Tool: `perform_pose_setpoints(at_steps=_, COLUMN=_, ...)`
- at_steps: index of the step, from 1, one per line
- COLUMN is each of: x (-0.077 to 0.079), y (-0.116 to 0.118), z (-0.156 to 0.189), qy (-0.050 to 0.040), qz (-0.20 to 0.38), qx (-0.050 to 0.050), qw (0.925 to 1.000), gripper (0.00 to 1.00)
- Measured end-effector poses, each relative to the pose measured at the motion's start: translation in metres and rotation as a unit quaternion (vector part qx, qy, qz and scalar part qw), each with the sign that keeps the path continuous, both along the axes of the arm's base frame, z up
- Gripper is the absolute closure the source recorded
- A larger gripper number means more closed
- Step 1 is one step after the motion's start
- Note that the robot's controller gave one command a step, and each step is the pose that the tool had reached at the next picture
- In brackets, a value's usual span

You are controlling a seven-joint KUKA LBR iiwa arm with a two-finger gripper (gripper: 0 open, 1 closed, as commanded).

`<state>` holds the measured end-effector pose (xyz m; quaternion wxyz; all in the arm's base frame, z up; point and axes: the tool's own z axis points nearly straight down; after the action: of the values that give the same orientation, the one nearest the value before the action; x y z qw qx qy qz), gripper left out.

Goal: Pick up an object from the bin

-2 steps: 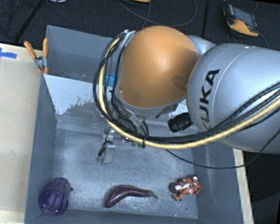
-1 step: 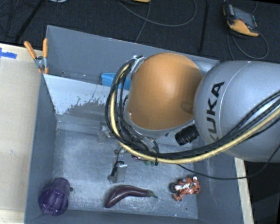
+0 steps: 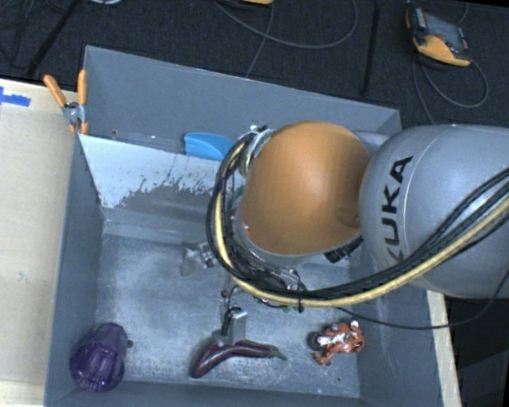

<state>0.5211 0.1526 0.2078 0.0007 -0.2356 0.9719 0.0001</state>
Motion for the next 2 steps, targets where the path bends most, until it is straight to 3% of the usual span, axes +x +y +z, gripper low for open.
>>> perform_pose_setpoints(at_steps=1, x=0.030, y=-0.042, z=-0.028, qy=-0.0001, qz=-0.054, qx=0.001, qw=0.9986, gripper=0.00)
perform_pose_setpoints(at_steps=2, x=0.005, y=-0.049, z=-0.044, qy=-0.0004, qz=-0.009, qx=0.000, qw=1.0000, gripper=0.00)
